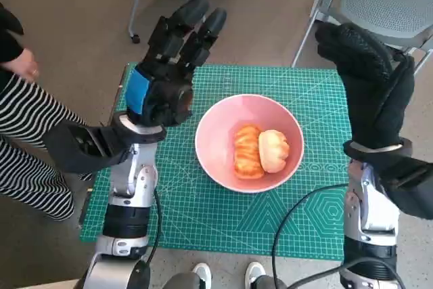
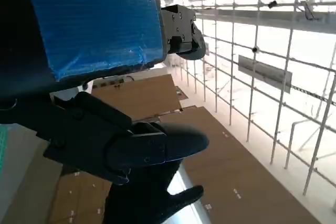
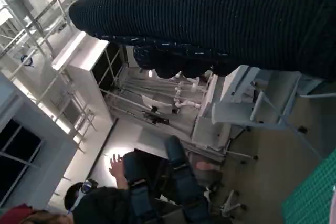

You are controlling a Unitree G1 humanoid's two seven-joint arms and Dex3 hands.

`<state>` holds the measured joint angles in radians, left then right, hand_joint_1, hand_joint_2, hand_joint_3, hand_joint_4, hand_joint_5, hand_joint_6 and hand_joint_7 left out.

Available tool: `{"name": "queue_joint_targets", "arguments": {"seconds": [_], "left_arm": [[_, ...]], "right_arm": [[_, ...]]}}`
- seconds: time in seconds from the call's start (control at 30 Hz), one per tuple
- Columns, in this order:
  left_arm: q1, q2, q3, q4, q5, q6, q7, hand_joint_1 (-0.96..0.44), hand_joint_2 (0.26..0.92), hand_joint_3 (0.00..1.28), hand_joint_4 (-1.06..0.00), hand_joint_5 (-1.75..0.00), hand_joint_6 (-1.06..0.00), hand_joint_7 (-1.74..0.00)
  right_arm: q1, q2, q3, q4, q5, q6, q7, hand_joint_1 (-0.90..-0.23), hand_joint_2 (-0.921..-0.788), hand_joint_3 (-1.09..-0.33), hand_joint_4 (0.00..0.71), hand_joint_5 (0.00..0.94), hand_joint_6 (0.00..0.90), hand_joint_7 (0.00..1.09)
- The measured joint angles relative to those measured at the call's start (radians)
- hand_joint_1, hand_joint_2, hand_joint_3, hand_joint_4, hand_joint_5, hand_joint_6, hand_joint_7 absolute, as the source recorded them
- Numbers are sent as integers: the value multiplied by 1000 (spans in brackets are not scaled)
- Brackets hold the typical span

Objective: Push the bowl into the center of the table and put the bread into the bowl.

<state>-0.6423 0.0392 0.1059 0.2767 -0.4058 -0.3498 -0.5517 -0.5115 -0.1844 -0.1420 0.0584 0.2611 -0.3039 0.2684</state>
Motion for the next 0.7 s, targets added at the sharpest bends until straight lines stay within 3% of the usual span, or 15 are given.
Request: {"name": "queue_joint_targets", "arguments": {"seconds": [0.27,0.5,0.7], "left_arm": [[0,-13,-10,21,9,-24,-10,-733,921,496,1,-338,1,-510],[-1,-21,-10,35,5,-38,-32,-714,921,507,1,-286,1,-454],[-1,-32,-8,52,-3,-49,-47,-715,921,512,1,-264,1,-442]], "right_arm": [[5,-1,-5,32,-2,-39,5,-686,-921,-646,222,5,144,546],[10,-4,-7,57,-29,-75,5,-688,-921,-644,224,5,136,540],[11,-6,-7,69,-33,-92,5,-694,-921,-646,231,8,131,536]]}}
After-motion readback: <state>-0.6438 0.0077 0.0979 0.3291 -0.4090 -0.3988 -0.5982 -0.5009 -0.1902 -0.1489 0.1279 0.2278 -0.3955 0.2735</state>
